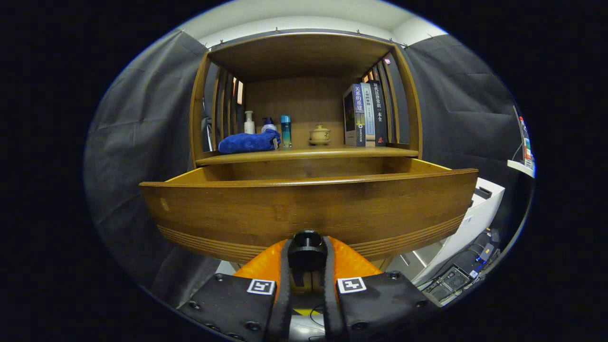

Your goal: Pull open the drawer, take out the items inside it, and place them on the countertop above the cabinet.

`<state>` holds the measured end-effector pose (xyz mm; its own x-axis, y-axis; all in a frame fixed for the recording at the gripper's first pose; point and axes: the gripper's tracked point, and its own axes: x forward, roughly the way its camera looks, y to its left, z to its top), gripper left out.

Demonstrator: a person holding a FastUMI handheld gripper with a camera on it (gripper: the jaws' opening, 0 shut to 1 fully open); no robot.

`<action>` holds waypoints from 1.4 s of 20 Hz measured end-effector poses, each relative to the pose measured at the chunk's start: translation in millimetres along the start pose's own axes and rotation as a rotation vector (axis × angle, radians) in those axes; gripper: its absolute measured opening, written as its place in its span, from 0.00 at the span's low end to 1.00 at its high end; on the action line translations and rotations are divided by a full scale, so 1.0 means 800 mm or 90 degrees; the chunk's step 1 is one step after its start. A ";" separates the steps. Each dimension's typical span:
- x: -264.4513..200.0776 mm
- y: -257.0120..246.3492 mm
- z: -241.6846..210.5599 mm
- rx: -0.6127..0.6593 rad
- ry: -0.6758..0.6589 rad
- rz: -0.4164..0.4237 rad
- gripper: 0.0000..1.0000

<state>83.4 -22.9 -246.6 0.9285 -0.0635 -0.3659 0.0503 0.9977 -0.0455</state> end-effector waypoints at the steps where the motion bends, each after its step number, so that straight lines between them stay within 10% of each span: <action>1: -0.004 0.000 -0.001 -0.005 0.000 0.002 0.34; 13: -0.013 0.003 -0.006 -0.006 0.006 -0.004 0.40; 19: -0.015 0.005 -0.004 -0.006 -0.001 0.004 0.55; 24: -0.019 0.010 0.004 -0.025 -0.011 0.008 1.00; 28: -0.051 0.033 0.085 -0.011 -0.086 0.054 1.00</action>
<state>72.2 7.8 -169.7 0.9703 0.0259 -0.2407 -0.0356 0.9987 -0.0357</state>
